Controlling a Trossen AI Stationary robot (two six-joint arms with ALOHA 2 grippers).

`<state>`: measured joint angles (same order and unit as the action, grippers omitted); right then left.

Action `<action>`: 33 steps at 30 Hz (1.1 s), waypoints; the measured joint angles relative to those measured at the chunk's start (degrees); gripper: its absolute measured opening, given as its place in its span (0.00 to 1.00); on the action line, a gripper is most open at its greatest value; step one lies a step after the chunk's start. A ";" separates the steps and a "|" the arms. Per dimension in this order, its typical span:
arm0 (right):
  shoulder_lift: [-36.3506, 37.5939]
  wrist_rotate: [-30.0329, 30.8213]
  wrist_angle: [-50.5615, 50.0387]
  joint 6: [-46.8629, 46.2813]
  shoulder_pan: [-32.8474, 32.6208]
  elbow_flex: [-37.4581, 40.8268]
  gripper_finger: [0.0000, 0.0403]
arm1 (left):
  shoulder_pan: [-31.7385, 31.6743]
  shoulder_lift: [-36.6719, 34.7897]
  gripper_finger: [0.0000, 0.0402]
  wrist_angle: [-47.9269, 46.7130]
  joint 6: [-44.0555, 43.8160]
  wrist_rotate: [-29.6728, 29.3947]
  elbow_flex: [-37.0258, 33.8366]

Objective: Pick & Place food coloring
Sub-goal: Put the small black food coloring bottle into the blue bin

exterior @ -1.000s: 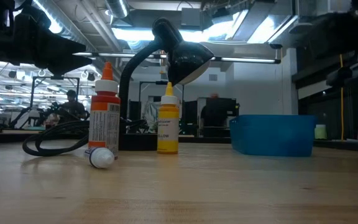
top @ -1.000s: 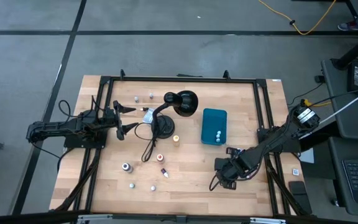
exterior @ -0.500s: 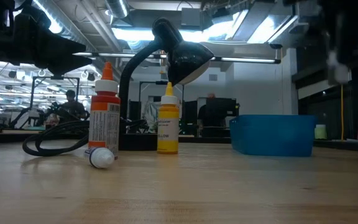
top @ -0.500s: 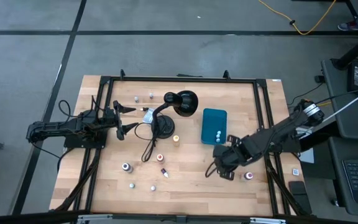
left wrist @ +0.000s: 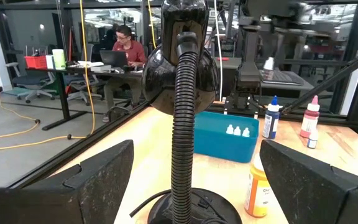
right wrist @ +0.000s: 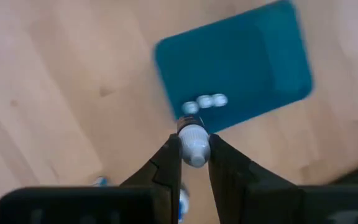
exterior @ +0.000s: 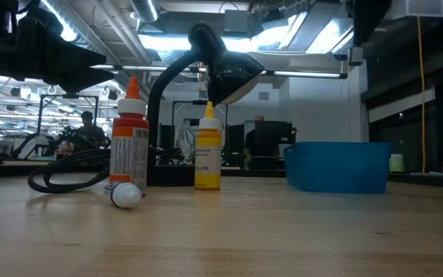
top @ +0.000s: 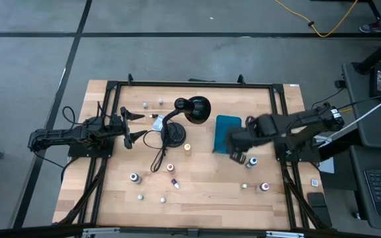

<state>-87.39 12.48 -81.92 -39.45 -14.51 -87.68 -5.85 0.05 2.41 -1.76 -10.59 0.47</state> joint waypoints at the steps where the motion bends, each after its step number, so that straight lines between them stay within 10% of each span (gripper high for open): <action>1: 0.33 0.03 -0.10 0.87 1.31 -0.01 0.16 | 0.00 0.00 0.86 -0.01 0.01 0.00 0.01; 33: 1.12 -0.12 17.05 8.48 17.74 17.99 0.16 | 0.02 -0.01 0.86 0.01 0.02 0.00 0.01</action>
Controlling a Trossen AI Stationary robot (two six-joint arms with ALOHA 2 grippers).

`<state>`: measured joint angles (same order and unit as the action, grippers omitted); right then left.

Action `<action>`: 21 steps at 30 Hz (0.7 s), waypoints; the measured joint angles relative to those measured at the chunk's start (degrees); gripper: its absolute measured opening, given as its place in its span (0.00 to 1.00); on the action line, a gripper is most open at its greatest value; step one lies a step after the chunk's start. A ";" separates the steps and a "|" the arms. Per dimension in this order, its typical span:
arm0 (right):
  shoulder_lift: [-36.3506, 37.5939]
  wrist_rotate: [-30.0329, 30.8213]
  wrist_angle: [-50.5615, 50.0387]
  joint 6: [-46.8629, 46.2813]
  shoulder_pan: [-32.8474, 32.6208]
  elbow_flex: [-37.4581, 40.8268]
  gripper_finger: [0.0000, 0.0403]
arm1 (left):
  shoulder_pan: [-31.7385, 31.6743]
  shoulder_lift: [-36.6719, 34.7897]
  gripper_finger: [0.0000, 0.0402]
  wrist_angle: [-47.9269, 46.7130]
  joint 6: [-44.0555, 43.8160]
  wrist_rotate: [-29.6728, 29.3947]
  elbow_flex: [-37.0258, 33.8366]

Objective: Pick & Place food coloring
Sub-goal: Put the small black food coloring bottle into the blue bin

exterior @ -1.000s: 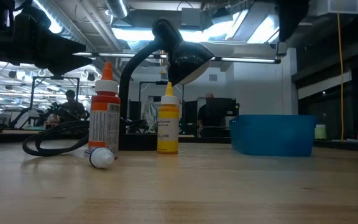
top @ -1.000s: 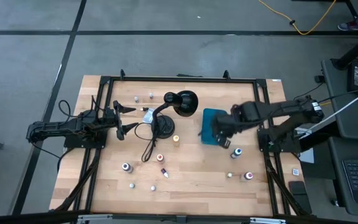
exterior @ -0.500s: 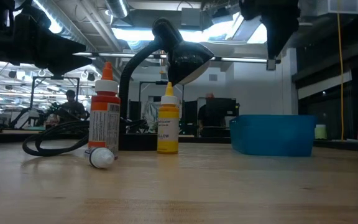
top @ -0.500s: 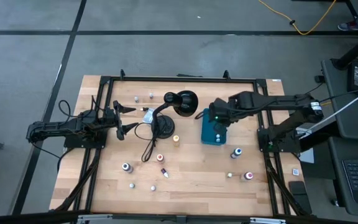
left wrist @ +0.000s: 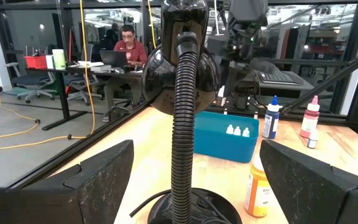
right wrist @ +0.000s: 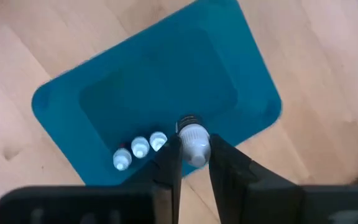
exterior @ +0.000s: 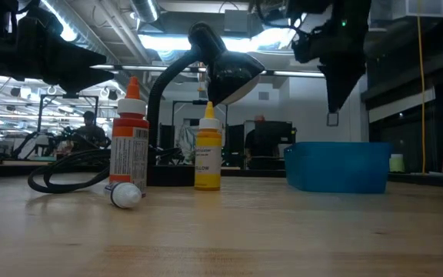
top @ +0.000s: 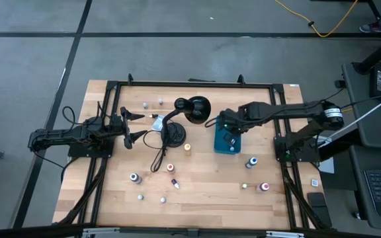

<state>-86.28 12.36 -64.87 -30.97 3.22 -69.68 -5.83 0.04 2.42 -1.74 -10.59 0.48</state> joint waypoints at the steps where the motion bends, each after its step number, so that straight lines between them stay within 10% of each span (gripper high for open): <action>1: 0.06 -0.02 0.90 -0.09 0.02 0.88 0.16 | 0.00 0.00 0.86 0.00 0.00 0.00 0.00; 21: 1.09 -4.74 14.69 0.27 2.56 14.81 0.17 | -0.02 -0.01 0.86 -0.02 0.00 0.00 0.01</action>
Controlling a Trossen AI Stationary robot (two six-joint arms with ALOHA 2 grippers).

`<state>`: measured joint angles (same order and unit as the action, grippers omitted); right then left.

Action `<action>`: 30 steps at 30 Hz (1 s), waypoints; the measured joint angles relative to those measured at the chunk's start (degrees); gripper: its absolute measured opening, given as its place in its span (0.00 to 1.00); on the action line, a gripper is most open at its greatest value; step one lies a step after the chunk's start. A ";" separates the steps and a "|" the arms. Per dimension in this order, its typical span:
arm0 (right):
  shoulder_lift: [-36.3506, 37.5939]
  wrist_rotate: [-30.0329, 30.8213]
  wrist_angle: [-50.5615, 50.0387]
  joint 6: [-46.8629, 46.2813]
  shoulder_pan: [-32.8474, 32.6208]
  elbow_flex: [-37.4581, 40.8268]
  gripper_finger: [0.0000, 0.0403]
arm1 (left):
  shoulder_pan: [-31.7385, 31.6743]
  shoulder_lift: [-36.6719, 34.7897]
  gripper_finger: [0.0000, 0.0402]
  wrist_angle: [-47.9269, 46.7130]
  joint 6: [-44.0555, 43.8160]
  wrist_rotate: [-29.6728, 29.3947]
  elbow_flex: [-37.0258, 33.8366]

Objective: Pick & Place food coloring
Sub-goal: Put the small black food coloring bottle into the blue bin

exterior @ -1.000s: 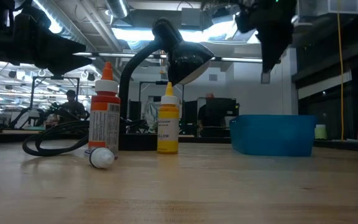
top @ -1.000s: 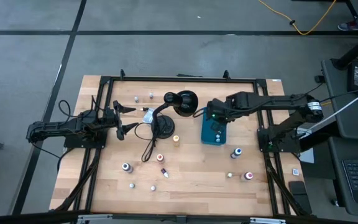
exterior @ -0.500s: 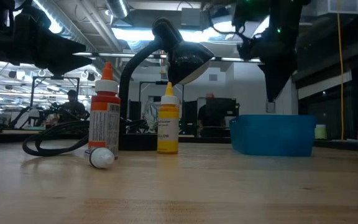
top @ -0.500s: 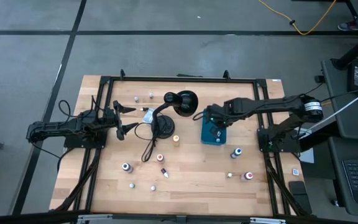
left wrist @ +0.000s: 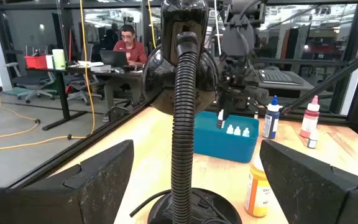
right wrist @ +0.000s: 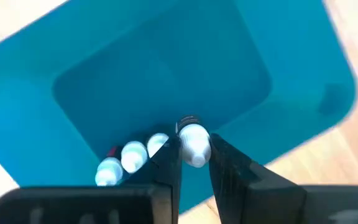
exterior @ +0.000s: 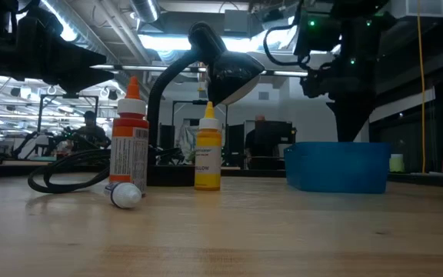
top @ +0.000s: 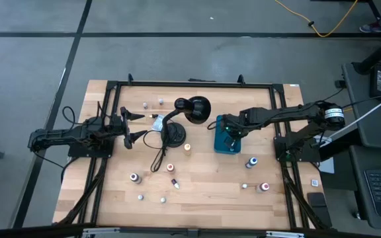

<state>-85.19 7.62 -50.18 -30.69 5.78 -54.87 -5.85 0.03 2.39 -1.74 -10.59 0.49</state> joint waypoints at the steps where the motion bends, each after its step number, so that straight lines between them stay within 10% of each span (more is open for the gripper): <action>1: 0.00 -0.14 1.00 0.45 0.00 0.44 0.17 | 0.02 0.02 0.86 0.02 0.00 0.00 -0.02; 30: 0.00 -2.80 8.54 2.71 0.00 5.99 0.25 | 0.02 0.01 0.86 0.02 0.00 0.00 -0.02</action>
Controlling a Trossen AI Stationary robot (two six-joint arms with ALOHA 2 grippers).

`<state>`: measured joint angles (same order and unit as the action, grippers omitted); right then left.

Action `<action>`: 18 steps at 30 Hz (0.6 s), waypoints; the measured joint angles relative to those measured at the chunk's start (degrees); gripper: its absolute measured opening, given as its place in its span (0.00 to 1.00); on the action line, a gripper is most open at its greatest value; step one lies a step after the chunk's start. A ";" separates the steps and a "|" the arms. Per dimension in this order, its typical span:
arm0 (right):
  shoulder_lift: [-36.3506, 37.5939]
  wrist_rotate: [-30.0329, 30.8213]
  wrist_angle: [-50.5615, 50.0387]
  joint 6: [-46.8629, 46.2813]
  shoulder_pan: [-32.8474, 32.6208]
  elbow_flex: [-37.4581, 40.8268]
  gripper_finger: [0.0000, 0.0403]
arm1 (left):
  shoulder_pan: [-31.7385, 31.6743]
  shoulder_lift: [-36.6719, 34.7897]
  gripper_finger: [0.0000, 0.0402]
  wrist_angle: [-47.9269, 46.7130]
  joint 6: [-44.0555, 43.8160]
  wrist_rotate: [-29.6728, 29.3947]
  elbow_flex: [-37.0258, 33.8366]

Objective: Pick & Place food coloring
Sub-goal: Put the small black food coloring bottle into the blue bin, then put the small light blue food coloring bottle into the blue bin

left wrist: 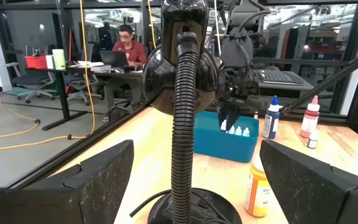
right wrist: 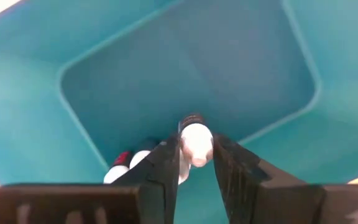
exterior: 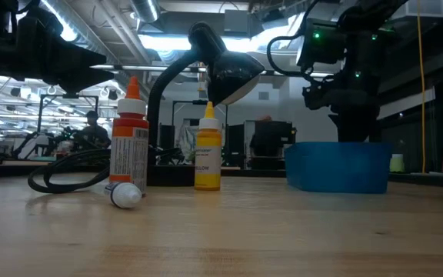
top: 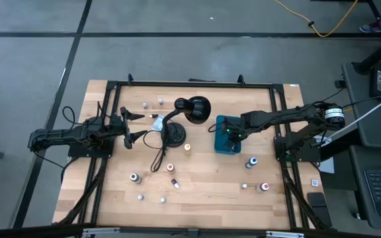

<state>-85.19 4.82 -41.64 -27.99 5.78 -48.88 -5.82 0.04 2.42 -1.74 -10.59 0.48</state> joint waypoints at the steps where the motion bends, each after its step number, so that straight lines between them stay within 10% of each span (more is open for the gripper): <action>1: 0.00 0.00 -0.01 0.02 0.00 0.00 0.27 | -0.01 -0.01 0.86 -0.01 0.00 0.00 0.00; 18: 8.15 0.03 -1.66 -2.38 -0.19 -0.04 0.35 | -0.01 0.00 0.86 -0.01 -0.01 0.00 0.00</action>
<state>-77.04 4.85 -43.30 -30.37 5.59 -48.93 -5.84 0.04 2.40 -1.75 -10.59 0.48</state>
